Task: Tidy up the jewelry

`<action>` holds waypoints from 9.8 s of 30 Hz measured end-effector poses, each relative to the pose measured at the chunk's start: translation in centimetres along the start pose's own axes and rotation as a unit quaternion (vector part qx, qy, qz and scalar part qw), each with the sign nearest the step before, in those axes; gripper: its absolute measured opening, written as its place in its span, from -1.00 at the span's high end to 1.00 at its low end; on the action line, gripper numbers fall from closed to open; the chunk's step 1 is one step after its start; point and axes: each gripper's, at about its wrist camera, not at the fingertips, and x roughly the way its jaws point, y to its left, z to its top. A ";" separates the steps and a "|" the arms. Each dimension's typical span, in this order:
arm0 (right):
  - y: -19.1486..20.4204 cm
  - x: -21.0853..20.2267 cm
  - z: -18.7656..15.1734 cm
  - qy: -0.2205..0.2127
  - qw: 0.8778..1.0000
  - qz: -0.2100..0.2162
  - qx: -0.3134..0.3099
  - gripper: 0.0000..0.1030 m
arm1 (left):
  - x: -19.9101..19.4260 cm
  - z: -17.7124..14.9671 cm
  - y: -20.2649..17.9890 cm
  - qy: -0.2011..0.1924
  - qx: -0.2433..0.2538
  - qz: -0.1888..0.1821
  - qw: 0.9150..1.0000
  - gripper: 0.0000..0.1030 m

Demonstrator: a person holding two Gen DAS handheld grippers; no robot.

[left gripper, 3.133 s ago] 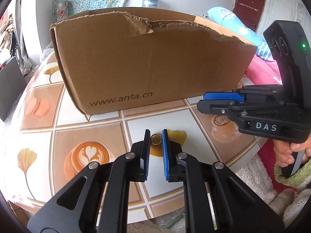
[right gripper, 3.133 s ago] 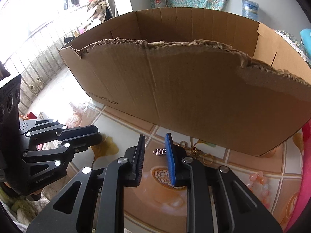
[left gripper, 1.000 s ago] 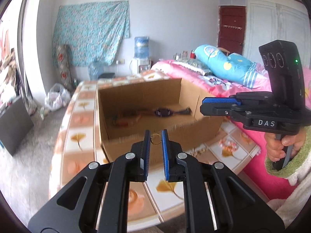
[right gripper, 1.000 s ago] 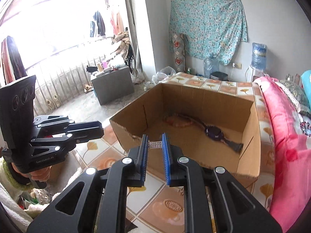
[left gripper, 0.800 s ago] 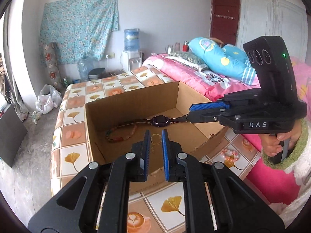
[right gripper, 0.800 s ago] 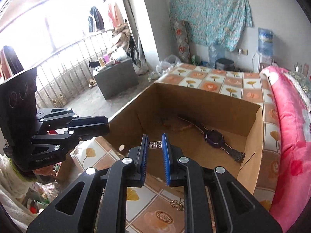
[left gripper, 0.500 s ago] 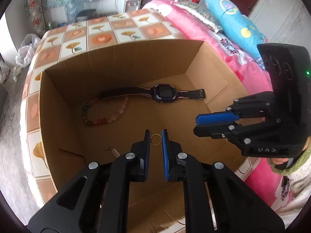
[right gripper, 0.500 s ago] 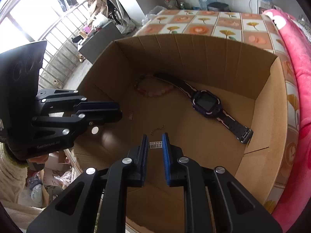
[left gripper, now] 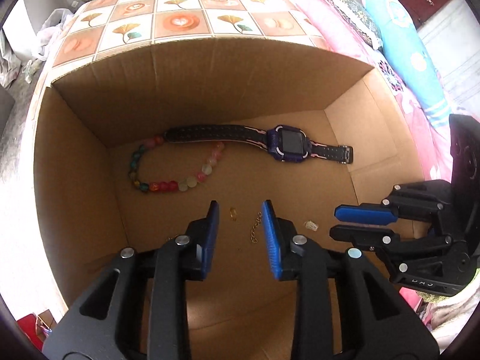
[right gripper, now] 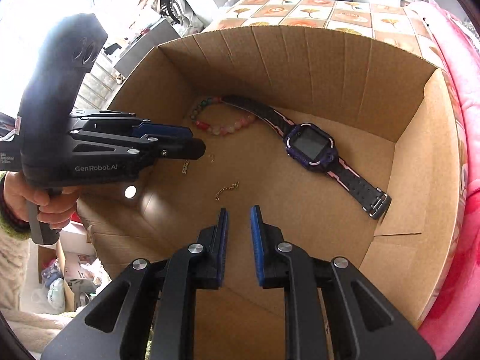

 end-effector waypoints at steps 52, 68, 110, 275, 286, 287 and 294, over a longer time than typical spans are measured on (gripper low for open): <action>-1.5 0.0 -18.6 -0.173 0.973 -0.009 0.150 0.69 | 3.6 -19.2 -11.4 -0.198 0.214 0.052 0.955 0.51; -2.8 0.0 -19.1 -0.182 0.971 0.003 0.155 0.69 | 3.1 -20.6 -11.1 -0.196 0.195 0.071 0.958 0.81; 1.9 0.9 -17.0 -0.150 0.982 -0.023 0.113 0.57 | 1.7 -22.3 -6.8 -0.224 0.118 0.032 0.967 0.68; 0.8 -0.1 -18.3 -0.222 0.967 -0.090 0.087 0.51 | 1.8 -20.8 -8.1 -0.184 0.167 0.086 0.965 0.70; 1.6 0.1 -18.3 -0.223 0.968 -0.086 0.073 0.51 | 1.0 -21.8 -8.4 -0.207 0.170 0.077 0.960 1.00; 1.9 0.3 -18.2 -0.221 0.969 -0.086 0.066 0.52 | 0.8 -22.0 -8.2 -0.207 0.168 0.071 0.961 1.00; 3.0 1.2 -17.0 -0.215 0.972 -0.075 0.055 0.51 | 2.1 -23.1 -8.7 -0.191 0.183 0.090 0.960 0.67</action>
